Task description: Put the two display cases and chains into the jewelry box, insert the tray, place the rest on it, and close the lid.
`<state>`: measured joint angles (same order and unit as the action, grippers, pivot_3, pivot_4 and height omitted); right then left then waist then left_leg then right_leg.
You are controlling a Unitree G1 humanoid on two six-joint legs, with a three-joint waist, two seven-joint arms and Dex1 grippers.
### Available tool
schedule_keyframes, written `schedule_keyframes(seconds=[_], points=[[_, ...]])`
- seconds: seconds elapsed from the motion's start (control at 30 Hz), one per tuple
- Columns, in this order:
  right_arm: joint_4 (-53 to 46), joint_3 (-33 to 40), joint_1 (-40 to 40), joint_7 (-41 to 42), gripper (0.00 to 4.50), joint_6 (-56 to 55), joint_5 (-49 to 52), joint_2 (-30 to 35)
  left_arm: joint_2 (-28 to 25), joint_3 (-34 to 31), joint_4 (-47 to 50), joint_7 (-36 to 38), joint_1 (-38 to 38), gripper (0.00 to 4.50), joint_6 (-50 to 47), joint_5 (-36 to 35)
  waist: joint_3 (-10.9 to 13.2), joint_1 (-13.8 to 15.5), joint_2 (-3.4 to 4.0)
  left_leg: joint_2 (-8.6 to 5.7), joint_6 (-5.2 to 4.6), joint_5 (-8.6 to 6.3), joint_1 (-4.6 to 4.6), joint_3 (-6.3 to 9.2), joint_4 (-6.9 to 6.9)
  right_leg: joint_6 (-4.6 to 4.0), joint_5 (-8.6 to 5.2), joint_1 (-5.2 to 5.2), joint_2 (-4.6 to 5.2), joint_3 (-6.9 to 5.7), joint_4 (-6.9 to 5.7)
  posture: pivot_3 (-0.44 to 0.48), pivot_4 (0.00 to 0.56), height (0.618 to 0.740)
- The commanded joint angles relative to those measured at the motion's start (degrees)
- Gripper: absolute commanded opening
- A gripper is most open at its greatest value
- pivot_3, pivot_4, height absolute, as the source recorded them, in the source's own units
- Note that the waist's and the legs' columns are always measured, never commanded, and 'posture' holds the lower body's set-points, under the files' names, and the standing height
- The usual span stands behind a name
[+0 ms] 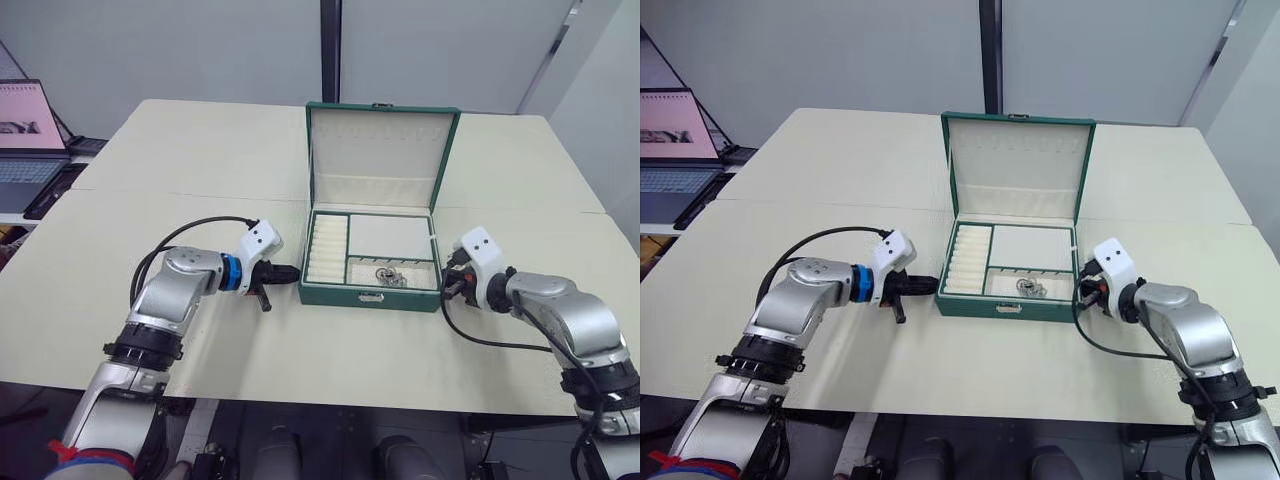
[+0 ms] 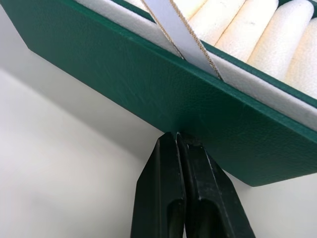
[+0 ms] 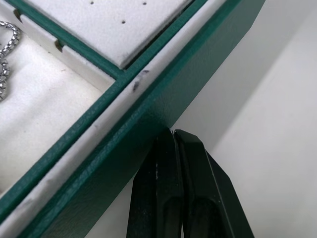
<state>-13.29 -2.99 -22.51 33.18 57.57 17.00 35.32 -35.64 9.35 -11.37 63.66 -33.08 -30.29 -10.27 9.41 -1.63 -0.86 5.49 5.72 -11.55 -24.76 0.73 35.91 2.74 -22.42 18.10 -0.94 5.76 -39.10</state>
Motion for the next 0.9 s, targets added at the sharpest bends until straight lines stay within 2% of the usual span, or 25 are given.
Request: schedule_keyframes(seconds=[0.03,0.27,0.5,0.63,0.9], points=[[-7.28,-0.18,1.28,1.27,0.06,1.29,3.57,-1.50,-0.40,0.80,6.46,2.63,2.39,0.06,-2.11,-2.87,0.00,-0.02,0.00,0.00,0.00,0.00,0.00,0.00,0.00,0.00,0.00,-0.01,0.00,-0.01,0.00,0.000,0.150,0.740],[-12.15,1.14,4.12,0.99,0.06,4.48,3.89,-2.37,-2.90,-0.78,11.71,2.75,5.96,0.06,-5.21,-4.10,0.00,-0.10,0.00,0.00,-0.01,-0.01,0.00,0.01,-0.01,0.00,0.00,0.00,0.00,0.00,0.00,0.000,0.150,0.740],[-12.70,2.04,5.30,0.81,0.06,5.13,3.18,-2.33,-2.84,-2.02,11.61,1.66,5.88,0.06,-5.06,-4.54,0.00,-0.04,0.00,-0.01,-0.01,-0.01,0.00,0.02,-0.01,0.00,0.00,0.00,0.00,0.00,0.00,0.000,0.150,0.740],[-12.55,3.66,5.84,1.26,0.06,4.95,3.13,-0.69,-3.55,-3.57,10.85,1.21,5.03,0.06,-5.61,-5.03,0.00,0.05,0.00,-0.01,-0.02,-0.01,0.00,0.03,-0.01,0.00,0.00,0.00,0.00,-0.01,0.01,0.000,0.150,0.740],[-13.77,9.18,8.75,2.55,0.06,4.83,5.09,5.13,-8.19,-8.64,10.05,2.40,3.95,0.06,-4.48,-7.61,0.00,0.03,0.00,-0.01,-0.20,-0.11,0.00,0.03,-0.01,0.00,0.00,0.00,-0.01,0.00,0.01,0.000,0.150,0.740]])
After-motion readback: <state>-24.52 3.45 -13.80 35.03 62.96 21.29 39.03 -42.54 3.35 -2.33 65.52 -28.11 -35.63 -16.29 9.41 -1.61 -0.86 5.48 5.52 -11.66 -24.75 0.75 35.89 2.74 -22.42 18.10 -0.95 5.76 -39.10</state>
